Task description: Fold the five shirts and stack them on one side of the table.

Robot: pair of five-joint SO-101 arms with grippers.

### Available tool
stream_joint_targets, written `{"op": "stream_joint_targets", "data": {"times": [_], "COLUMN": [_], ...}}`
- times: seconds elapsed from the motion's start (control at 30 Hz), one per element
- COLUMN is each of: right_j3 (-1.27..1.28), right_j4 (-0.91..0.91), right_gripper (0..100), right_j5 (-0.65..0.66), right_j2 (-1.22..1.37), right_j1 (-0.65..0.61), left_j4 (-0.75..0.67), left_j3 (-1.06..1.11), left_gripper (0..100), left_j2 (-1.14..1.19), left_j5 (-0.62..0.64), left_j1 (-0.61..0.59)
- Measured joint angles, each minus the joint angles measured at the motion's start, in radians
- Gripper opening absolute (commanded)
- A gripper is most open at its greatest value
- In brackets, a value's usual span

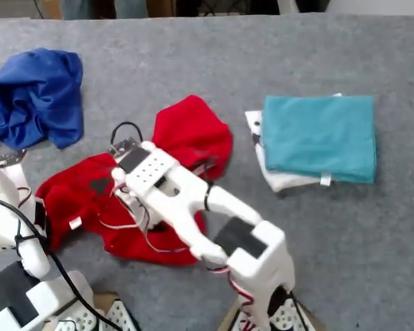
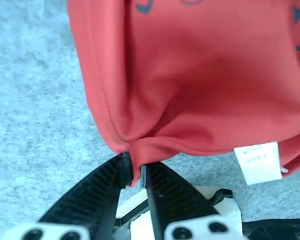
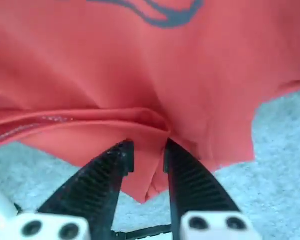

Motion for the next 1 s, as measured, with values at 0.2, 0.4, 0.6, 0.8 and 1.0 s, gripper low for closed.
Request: {"op": "stream_joint_targets", "data": {"times": [0.2, 0.4, 0.6, 0.8, 1.0], "right_j3": [-0.026, -0.026, -0.032, -0.034, -0.046], "right_j4": [-0.002, -0.031, -0.063, -0.083, -0.092], "right_gripper": [11.5, 11.4, 11.4, 11.3, 1.6], "right_j5": [0.000, 0.000, 0.000, 0.000, 0.005], "right_j2": [0.043, 0.075, 0.104, 0.129, 0.153], "right_j1": [0.005, 0.080, 0.089, 0.089, 0.097], "left_j4": [0.000, 0.000, 0.000, 0.000, 0.000], "left_j3": [0.000, 0.000, 0.000, 0.000, 0.000], "left_gripper": [3, 3, 3, 3, 3], "left_j2": [0.000, 0.000, 0.000, 0.000, 0.000], "left_j5": [0.000, 0.000, 0.000, 0.000, 0.000], "left_j1": [0.000, 0.000, 0.000, 0.000, 0.000]}}
